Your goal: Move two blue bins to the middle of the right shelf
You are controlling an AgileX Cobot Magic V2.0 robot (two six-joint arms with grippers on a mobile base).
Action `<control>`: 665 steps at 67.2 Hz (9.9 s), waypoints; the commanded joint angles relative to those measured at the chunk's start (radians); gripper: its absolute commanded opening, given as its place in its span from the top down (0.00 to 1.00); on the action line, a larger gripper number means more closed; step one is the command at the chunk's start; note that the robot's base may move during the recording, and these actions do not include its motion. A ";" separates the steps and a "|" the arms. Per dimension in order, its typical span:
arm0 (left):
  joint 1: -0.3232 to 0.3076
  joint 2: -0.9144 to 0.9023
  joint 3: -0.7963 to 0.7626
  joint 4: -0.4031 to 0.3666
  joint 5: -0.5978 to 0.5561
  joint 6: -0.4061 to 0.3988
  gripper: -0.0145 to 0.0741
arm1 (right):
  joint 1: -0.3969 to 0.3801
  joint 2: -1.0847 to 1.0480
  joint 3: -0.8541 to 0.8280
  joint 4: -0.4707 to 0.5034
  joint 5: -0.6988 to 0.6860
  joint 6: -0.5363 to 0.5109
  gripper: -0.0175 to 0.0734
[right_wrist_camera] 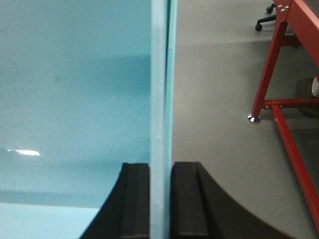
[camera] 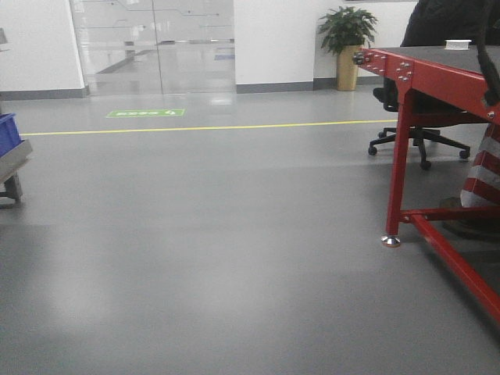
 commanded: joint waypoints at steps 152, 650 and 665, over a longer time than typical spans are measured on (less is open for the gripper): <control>0.000 -0.010 -0.018 0.022 -0.095 -0.003 0.96 | 0.008 -0.023 -0.020 0.008 -0.143 -0.001 0.99; 0.074 -0.707 1.259 -0.105 -0.937 -0.046 0.96 | -0.012 -0.536 1.169 -0.381 -0.941 0.421 0.99; 0.074 -0.942 1.420 -0.091 -0.930 -0.046 0.96 | -0.012 -0.773 1.342 -0.381 -0.941 0.421 0.99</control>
